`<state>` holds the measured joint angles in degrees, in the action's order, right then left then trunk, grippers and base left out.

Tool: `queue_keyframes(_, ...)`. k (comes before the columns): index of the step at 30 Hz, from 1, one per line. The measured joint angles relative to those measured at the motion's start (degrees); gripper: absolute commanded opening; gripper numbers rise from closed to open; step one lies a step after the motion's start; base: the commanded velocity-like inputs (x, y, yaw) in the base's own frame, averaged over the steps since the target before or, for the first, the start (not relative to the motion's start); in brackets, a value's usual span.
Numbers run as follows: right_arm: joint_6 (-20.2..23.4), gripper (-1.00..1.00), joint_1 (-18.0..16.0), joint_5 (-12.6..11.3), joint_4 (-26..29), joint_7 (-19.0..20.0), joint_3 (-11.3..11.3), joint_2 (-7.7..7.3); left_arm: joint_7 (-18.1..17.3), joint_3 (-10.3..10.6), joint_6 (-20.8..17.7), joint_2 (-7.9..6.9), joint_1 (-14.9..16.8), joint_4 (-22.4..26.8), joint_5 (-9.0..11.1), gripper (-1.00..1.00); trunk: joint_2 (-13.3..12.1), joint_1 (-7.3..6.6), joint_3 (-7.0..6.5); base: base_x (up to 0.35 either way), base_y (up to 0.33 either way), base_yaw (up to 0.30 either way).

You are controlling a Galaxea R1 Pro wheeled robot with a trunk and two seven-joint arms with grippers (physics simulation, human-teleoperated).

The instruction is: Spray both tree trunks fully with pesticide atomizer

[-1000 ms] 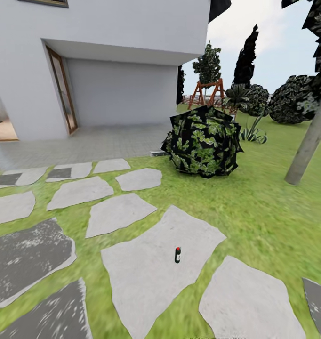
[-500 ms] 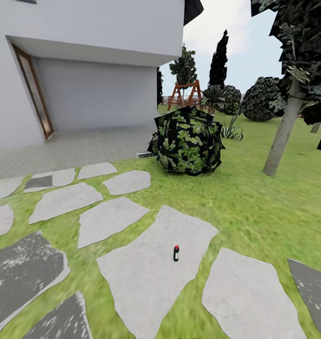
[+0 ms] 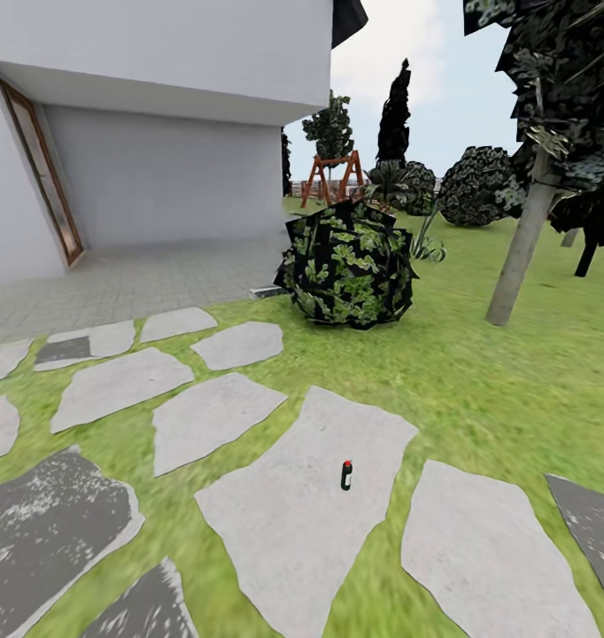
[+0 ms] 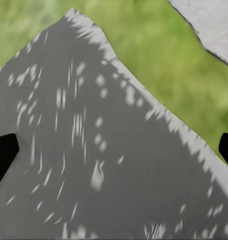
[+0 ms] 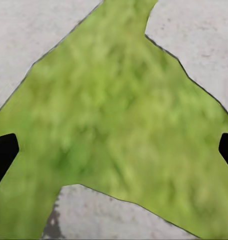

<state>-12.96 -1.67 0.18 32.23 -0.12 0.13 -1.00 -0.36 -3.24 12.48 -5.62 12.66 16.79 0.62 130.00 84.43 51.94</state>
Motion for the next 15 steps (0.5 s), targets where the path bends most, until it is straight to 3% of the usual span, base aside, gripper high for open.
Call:
queue_keyframes(3,-0.03,1.0,0.0,0.0,0.02,-0.03,0.09,0.02,0.0,-0.01,0.0,0.0,0.0,0.0,0.0,1.0,0.0,0.0,0.0,0.0,0.289,-0.001)
queue_keyframes(5,-0.05,1.0,0.0,0.0,0.03,-0.05,0.12,0.04,0.0,-0.01,0.0,0.0,-0.01,0.0,-0.06,1.0,0.01,-0.01,-0.03,0.0,0.016,-0.209)
queue_keyframes(15,-0.05,1.0,0.0,0.0,0.03,-0.05,-0.01,0.04,0.07,0.01,0.0,0.0,-0.01,0.0,-0.09,1.0,0.0,0.0,-0.12,0.0,0.001,-0.292)
